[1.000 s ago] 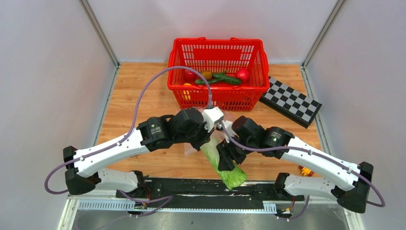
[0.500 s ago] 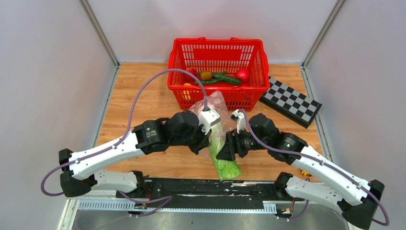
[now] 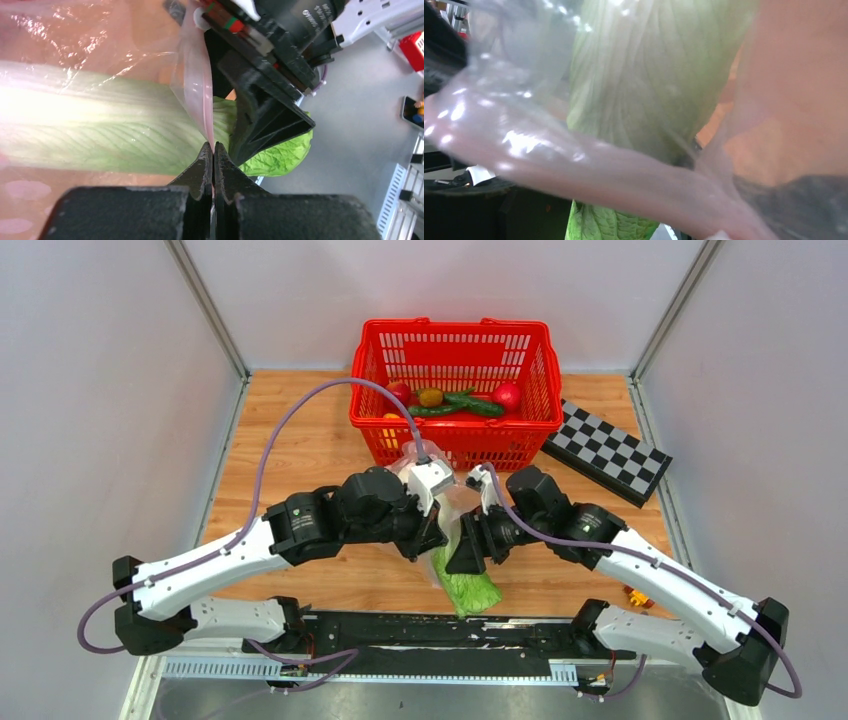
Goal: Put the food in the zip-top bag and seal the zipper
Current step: Place the fake vegetable in the zipper food storage bag.
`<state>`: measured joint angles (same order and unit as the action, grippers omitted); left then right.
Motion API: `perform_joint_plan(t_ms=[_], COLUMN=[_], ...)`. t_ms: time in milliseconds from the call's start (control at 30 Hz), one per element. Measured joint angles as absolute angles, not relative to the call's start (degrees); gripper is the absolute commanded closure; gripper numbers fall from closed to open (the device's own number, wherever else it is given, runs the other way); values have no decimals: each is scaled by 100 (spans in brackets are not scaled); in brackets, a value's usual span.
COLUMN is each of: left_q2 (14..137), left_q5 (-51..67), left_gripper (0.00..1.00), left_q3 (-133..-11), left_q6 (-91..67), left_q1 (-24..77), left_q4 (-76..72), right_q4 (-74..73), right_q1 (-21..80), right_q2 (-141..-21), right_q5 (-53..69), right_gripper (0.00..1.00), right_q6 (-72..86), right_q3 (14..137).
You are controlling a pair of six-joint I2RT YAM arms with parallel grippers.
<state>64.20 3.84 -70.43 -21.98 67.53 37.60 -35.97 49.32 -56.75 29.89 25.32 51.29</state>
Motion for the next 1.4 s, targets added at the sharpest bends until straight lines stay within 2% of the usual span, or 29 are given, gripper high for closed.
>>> perform_joint_plan(t_ms=[167, 200, 533, 600, 733, 833, 967, 1067, 1400], left_q2=[6278, 6239, 5994, 5994, 5994, 6003, 6125, 6180, 6182], left_q5=[12, -97, -808, -888, -1011, -1092, -1114, -1160, -1433], left_gripper=[100, 100, 100, 100, 100, 100, 100, 100, 100], left_q3=[-7004, -6952, -6604, -6604, -6604, -6613, -6766, -6858, -6906], left_q6=[-2528, -2602, -3122, -3164, -3197, -3197, -3194, -3197, -3277], left_q1=[6753, 6753, 6753, 6753, 6753, 6753, 6753, 6753, 6751], left_q4=[3566, 3509, 3345, 3312, 3262, 3205, 3188, 3188, 3120], right_q4=[-3629, -3625, -3612, -3623, -3656, -3240, -2945, -2742, -1669], right_q1=[4930, 4930, 4932, 4932, 4936, 4936, 5011, 5148, 5430], right_q2=[-5334, -5256, -4423, -4182, -3625, -3308, -3557, -3892, -3852], right_q5=[2818, 2797, 2427, 2252, 1490, 1262, 993, 812, 480], right_gripper=[9, 7, 2, 6, 22, 28, 41, 56, 55], right_q6=[2390, 2412, 2777, 2928, 3339, 3743, 4047, 4073, 4049], right_q3=[5282, 5282, 5002, 4880, 4536, 3972, 3474, 3376, 2982])
